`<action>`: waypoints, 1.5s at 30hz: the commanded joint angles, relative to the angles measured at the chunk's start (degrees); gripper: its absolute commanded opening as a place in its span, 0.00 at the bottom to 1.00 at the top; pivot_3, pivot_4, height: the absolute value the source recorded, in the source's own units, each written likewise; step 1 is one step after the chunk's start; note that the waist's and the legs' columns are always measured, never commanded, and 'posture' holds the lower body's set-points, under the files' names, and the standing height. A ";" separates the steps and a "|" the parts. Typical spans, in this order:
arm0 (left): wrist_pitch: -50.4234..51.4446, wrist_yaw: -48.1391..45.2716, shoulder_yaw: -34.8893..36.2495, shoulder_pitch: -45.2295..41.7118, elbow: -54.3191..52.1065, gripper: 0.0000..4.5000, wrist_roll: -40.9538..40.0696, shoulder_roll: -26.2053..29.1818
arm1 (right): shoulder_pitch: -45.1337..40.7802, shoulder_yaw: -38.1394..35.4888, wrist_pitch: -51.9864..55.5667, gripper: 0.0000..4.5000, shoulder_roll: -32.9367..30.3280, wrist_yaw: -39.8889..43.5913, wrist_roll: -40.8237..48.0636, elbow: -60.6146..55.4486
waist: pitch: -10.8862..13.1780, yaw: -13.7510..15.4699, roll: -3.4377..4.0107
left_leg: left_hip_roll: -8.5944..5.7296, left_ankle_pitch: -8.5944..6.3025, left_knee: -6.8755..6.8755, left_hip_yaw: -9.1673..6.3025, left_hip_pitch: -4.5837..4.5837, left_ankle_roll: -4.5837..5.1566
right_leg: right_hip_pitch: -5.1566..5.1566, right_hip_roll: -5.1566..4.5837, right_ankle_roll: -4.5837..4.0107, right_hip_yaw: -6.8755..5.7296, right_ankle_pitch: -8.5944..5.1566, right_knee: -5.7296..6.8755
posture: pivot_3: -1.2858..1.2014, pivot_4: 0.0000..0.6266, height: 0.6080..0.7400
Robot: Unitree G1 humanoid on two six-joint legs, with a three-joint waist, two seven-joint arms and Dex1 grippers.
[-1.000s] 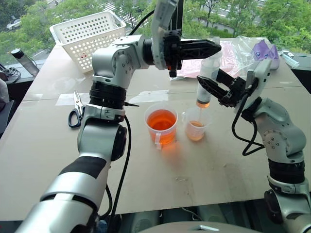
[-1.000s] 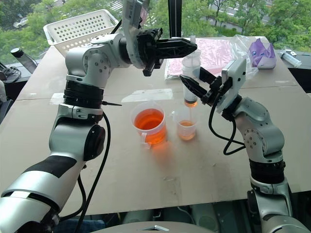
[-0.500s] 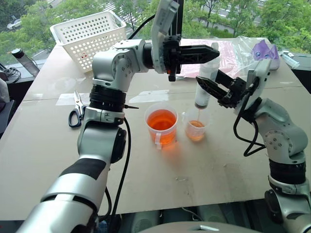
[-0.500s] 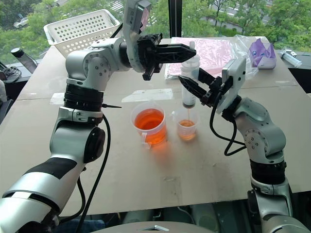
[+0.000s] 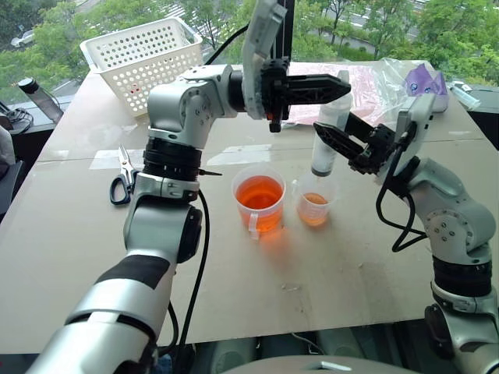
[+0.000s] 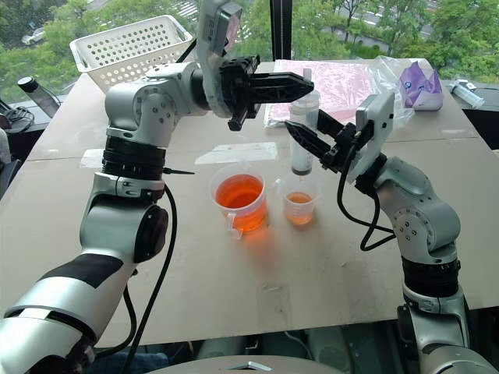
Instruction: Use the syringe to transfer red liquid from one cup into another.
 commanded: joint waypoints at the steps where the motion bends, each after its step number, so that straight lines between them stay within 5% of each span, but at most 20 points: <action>1: 2.22 -2.43 -0.60 0.41 -3.27 0.06 -3.10 -0.92 | -1.83 -2.43 -1.62 0.34 -0.12 -0.39 1.85 -3.63 | 0.00 0.00 0.00 | 0.00 0.00 0.00 0.00 0.00 0.00 | 0.00 0.00 0.00 0.00 0.00 0.00 | 0.52 0.24 1.00; 3: 2.76 -3.20 0.15 -0.10 -3.92 0.16 -4.26 -0.50 | -1.69 -2.63 -1.58 0.34 0.02 -0.53 1.96 -3.56 | 0.00 0.00 0.00 | 0.00 0.00 0.00 0.00 0.00 0.00 | 0.00 0.00 0.00 0.00 0.00 0.00 | 0.52 0.24 1.00; 11: 6.34 -0.69 1.47 1.84 -11.94 0.99 -5.52 3.83 | -1.75 -3.65 -0.74 0.34 -0.01 -0.82 3.19 -3.56 | 0.00 -0.21 0.00 | 0.00 0.00 0.00 0.00 0.00 0.00 | 0.01 0.00 0.00 0.02 0.00 0.01 | 0.52 0.24 1.00; 20: 10.21 -0.61 5.17 4.02 -17.79 0.99 -9.75 14.99 | -1.75 -3.70 1.67 0.34 -0.51 -1.52 7.65 -4.74 | 0.00 -0.19 0.01 | 0.02 0.00 0.00 -0.05 0.04 0.00 | -0.01 0.03 0.00 0.07 0.00 0.01 | 0.52 0.24 1.00; 29: 11.93 9.85 13.51 7.93 -21.93 0.99 -11.24 23.06 | -3.84 -8.00 9.01 0.34 -5.26 -4.49 17.24 -4.95 | 0.00 0.03 0.01 | 0.01 0.00 0.08 -0.09 0.03 0.00 | 0.01 -0.01 0.00 0.04 0.00 0.00 | 0.52 0.24 1.00; 34: 16.29 17.26 17.87 14.78 -26.31 0.99 -11.80 28.36 | -4.52 -14.42 19.04 0.34 -14.90 -9.10 34.00 -4.26 | 0.00 0.04 0.00 | 0.01 -0.01 0.06 -0.09 0.03 0.01 | 0.03 -0.06 0.00 0.02 0.00 -0.01 | 0.52 0.24 1.00; 37: 19.32 23.68 23.48 26.89 -32.59 0.99 -10.01 32.00 | -2.05 -17.05 29.95 0.34 -27.49 -10.56 44.62 -0.11 | 0.00 0.01 0.09 | 0.01 -0.01 0.05 -0.09 0.03 0.02 | 0.05 -0.09 0.00 0.02 0.00 -0.08 | 0.52 0.24 1.00; 40: 24.23 28.17 28.03 37.42 -35.71 0.99 -10.67 33.91 | -0.36 -13.02 34.37 0.34 -34.59 -13.13 36.27 5.55 | -0.05 -0.31 -0.14 | 0.03 -0.03 -0.06 -0.04 0.07 0.05 | 0.08 -0.13 -0.01 0.05 0.00 -0.15 | 0.52 0.24 1.00; 45: 17.16 29.81 30.09 54.74 -42.87 0.99 -7.30 32.48 | -2.69 -2.79 40.08 0.34 -35.64 -15.80 24.85 12.90 | -0.05 -0.01 -0.37 | 0.05 -0.05 -0.04 0.07 0.13 0.09 | 0.14 -0.15 -0.01 0.18 0.00 -0.37 | 0.52 0.24 1.00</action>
